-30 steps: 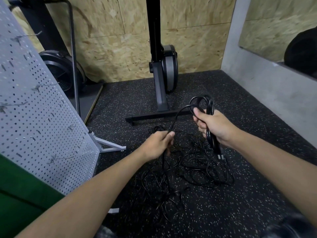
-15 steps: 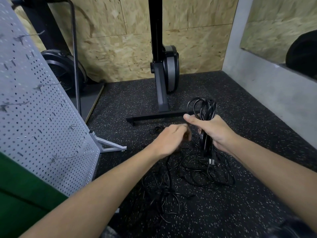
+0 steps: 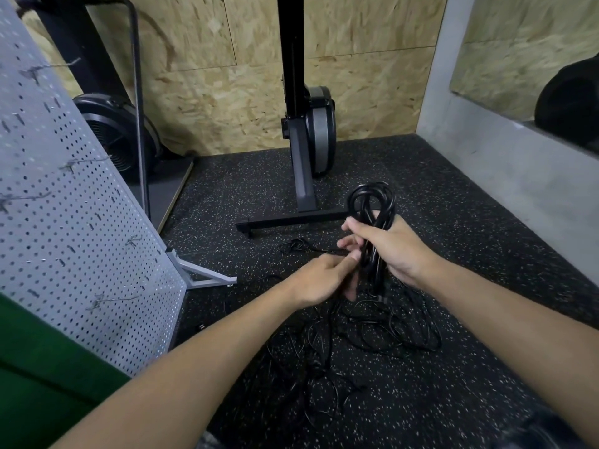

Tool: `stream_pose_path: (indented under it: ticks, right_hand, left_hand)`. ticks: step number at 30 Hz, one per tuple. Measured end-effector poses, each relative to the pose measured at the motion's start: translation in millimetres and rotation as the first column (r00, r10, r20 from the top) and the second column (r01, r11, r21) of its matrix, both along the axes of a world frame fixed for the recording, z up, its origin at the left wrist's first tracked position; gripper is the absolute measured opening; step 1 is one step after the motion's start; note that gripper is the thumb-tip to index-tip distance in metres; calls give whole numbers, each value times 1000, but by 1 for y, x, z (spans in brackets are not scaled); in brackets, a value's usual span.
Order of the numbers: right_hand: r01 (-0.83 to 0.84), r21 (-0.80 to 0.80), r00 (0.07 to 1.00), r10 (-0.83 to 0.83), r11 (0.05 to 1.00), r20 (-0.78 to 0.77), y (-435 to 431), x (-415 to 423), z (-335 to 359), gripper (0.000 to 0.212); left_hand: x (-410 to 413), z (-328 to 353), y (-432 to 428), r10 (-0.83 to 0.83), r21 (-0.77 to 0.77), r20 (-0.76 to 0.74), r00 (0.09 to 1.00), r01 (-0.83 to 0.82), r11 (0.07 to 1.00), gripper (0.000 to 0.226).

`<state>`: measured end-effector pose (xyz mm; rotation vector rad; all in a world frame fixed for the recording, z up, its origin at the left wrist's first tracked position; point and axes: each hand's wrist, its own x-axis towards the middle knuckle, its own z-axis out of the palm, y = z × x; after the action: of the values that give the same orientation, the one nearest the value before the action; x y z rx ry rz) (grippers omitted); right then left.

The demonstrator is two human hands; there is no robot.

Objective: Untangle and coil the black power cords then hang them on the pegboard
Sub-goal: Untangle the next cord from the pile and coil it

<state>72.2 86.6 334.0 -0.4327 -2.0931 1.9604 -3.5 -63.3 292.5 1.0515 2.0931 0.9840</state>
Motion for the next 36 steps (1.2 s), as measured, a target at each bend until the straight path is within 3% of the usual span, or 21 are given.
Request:
stream_pose_path:
  ticks: [6,10,13,17,22,25,28,32,36]
  right_hand:
    - [112,-176,988,-129,978,-85,7,3,24,16]
    - [148,-282,980,-179,948,-89,25,5,29,13]
    - [227,-166,972,-235,960,-27,35,4,19,15]
    - [307,130,947,-316,943,53,50,4,3,17]
    - [316,384,903,-399,868,158,57,11,2,29]
    - [352,395,884,-440,849,158,66,15,8,25]
    - [379,408,877,-463,831,127,70,16,16,27]
    - [374,465,877,-469,802,104,73,23,21,35]
    - [349,501,874,-468,792,131,75,30,16,39]
  left_hand:
    - [-19,-38,-24,-113,-223,-49,992,99,970,44]
    - [-29,-46,-35,-79,-225,-85,993,58,973,40]
    - [-36,-36,-38,-18,-162,-155,988,-7,987,35]
    - [-47,-25,-41,111,-8,-238,965,-116,993,33]
    - [-46,15,-37,131,121,-322,938,-96,988,18]
    - [-47,22,-42,63,-1,-370,927,-68,998,26]
    - [-38,16,-42,-7,-126,-312,950,-34,991,35]
    - [-39,19,-38,67,-55,-362,930,-93,994,40]
    - [-35,17,-39,10,-73,-374,927,-41,997,24]
